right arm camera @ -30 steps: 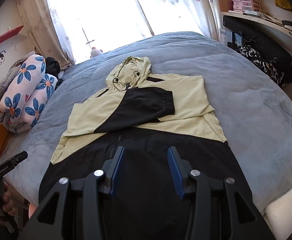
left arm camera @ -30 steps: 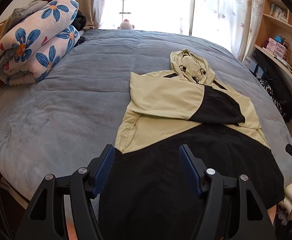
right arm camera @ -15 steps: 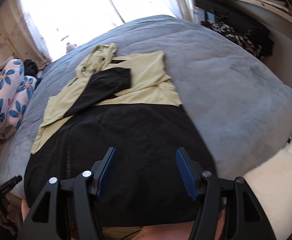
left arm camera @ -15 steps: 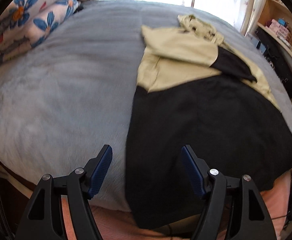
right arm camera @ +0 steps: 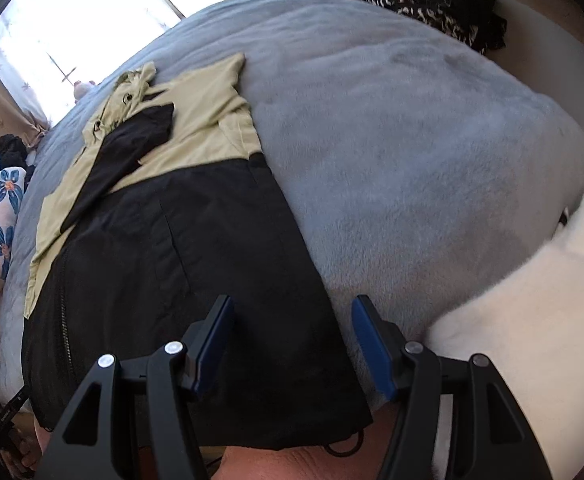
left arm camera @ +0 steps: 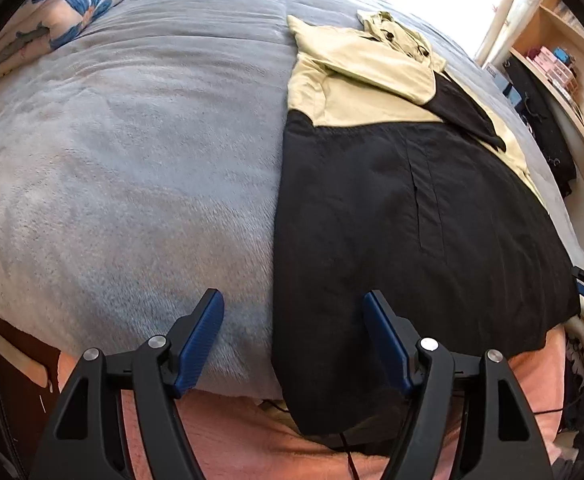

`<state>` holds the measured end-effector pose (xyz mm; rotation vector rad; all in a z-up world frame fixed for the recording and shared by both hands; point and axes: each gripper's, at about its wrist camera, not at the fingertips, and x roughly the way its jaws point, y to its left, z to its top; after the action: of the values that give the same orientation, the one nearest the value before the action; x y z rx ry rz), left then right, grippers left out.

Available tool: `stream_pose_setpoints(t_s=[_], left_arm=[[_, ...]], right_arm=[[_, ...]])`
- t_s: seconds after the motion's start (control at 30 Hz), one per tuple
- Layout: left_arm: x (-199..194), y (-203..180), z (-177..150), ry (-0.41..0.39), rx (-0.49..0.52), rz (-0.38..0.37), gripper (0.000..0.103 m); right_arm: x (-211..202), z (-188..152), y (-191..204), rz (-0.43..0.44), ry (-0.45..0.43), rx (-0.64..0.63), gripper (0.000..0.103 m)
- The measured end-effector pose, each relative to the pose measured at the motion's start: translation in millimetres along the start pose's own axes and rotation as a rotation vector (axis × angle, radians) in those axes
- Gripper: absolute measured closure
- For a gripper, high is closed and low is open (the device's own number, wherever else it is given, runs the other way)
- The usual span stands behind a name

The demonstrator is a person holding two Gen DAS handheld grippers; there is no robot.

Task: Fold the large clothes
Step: 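Lower both tools to the black hem of the jacket, then grasp the black hem with the left tool while the right tool grasps it too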

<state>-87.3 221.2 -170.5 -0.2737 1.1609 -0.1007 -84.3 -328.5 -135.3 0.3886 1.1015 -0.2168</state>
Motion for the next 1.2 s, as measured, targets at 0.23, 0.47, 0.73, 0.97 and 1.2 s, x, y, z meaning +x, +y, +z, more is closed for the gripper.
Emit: stream_pose_setpoints(t_s=[0.23, 0.47, 0.73, 0.97, 1.2], left_arm=[[8.7, -4.9, -9.4, 0.06, 0.002, -0.048, 0.032], [15.1, -7.1, -13.3, 0.08, -0.017, -0.094, 0.032], [17.0, -28.4, -11.1, 0.098, 0.014, -0.077, 0.095], [-5.9, -30.8, 7.1, 0.055, -0.066, -0.201, 0.1], [-44.3, -37.3, 74.2, -0.111, -0.239, -0.359, 0.101]], right_arm=[[10.2, -14.3, 0.8, 0.036, 0.04, -0.066, 0.04], [6.6, -22.6, 3.1, 0.061, 0.028, -0.121, 0.056], [-0.8, -22.5, 18.8, 0.063, -0.004, -0.173, 0.091], [-32.5, -7.4, 33.7, 0.16, -0.109, -0.175, 0.094], [-77.0, 44.7, 48.4, 0.324, -0.255, -0.078, 0.094]])
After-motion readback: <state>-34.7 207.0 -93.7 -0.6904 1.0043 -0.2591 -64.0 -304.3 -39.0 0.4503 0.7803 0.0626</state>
